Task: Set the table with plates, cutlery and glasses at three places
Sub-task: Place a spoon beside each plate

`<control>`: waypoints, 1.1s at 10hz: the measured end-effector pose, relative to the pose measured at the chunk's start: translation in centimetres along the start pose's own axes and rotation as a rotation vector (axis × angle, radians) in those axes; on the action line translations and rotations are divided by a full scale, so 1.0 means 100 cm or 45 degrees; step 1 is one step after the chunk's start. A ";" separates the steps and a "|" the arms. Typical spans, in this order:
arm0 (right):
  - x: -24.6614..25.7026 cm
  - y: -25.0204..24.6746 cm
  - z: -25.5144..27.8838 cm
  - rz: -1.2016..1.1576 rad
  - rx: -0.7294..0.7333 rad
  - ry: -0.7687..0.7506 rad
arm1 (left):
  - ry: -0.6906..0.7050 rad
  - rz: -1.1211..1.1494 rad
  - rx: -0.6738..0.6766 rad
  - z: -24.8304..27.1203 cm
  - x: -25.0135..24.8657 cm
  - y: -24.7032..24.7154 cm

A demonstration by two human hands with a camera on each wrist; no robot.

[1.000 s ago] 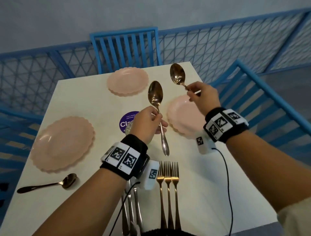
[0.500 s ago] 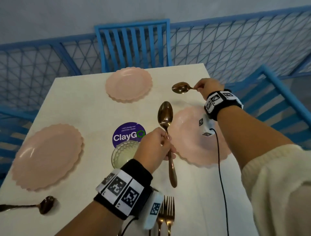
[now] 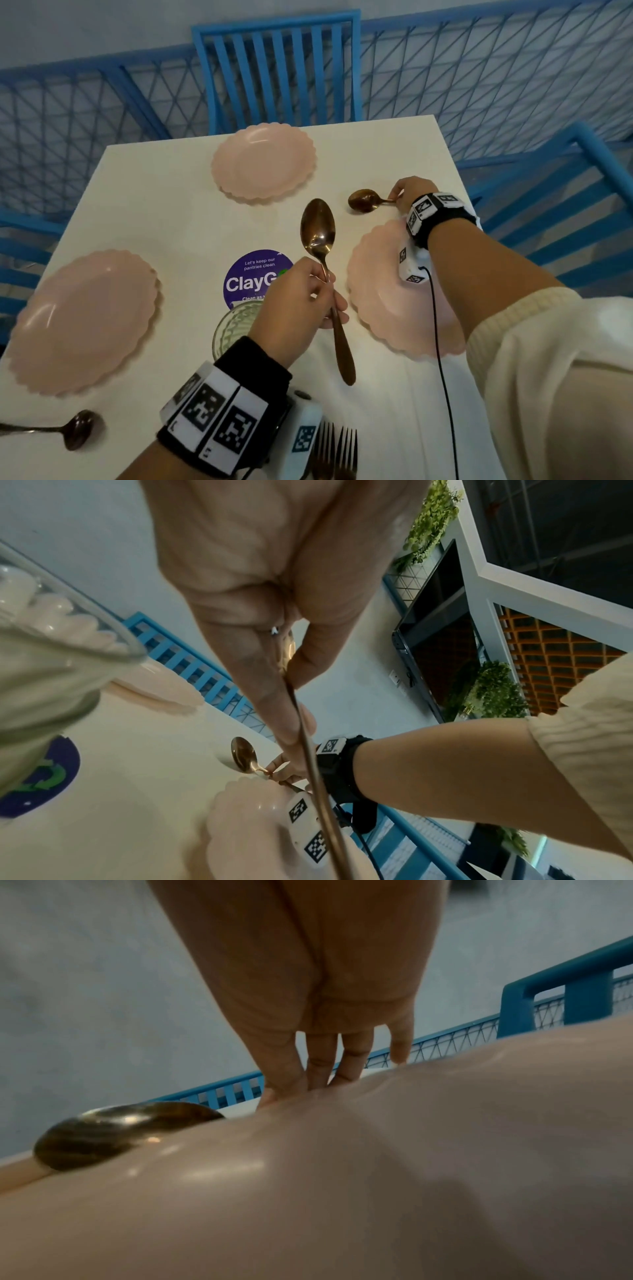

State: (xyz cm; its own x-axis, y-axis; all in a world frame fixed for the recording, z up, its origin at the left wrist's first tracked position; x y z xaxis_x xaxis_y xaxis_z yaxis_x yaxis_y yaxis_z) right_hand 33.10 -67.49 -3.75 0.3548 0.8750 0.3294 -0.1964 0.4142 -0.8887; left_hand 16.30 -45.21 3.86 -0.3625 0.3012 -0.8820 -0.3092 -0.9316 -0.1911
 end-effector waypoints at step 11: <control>-0.006 -0.010 0.003 0.010 -0.100 0.041 | -0.032 0.054 -0.021 0.003 0.002 -0.005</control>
State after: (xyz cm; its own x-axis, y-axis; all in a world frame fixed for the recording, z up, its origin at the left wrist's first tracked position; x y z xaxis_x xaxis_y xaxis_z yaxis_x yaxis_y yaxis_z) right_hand 32.86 -68.35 -2.99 0.3831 0.8691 0.3127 -0.1273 0.3850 -0.9141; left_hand 16.09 -44.64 3.94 -0.3971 0.2664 -0.8783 -0.2790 -0.9467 -0.1610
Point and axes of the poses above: each hand's wrist, its own z-axis away from the middle knuckle, its own y-axis out of the palm, x = y × z, the point moved 5 cm from there along -z, towards the middle knuckle, and after that the axes turned 4 degrees about z, right-handed, at the moved point
